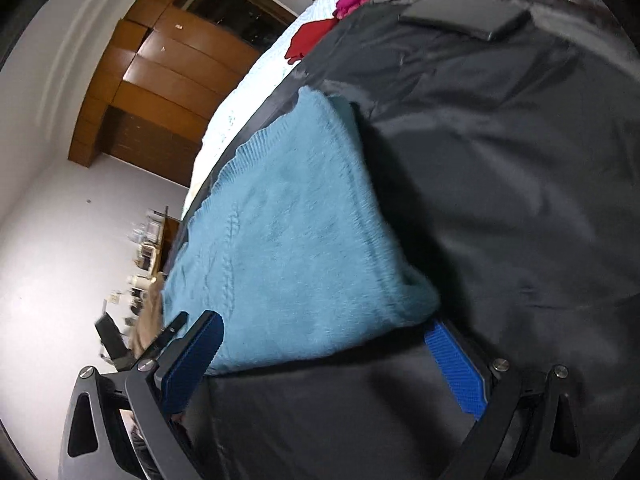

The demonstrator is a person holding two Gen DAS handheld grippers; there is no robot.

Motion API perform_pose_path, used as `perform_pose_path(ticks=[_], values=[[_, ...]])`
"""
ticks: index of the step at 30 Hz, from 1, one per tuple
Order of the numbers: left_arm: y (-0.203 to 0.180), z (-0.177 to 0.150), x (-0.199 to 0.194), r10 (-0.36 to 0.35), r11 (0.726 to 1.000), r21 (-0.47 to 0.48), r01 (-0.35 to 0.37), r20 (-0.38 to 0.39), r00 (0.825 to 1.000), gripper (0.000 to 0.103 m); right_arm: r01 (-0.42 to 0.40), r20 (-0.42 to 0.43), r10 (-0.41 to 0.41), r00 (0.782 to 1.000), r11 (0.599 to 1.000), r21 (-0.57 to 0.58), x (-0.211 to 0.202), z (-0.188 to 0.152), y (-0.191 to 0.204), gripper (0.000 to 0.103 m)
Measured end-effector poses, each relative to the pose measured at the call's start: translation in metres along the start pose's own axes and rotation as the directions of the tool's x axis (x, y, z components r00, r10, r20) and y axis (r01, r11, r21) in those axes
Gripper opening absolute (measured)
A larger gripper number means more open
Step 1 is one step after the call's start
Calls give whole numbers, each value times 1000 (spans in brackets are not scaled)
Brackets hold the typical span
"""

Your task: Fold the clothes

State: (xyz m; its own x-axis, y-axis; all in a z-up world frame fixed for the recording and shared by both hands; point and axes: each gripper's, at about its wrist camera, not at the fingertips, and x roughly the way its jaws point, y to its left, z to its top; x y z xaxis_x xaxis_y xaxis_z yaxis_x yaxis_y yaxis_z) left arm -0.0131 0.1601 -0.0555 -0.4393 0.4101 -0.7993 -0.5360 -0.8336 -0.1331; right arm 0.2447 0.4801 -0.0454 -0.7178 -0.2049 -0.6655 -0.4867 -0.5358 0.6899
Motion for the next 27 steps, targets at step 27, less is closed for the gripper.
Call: perform_pose_path(ticks=[27], values=[[-4,-7,1,10,1000,13,-10,24,1000,88,-67,231,57,971,997,35,22,-1,26,102]])
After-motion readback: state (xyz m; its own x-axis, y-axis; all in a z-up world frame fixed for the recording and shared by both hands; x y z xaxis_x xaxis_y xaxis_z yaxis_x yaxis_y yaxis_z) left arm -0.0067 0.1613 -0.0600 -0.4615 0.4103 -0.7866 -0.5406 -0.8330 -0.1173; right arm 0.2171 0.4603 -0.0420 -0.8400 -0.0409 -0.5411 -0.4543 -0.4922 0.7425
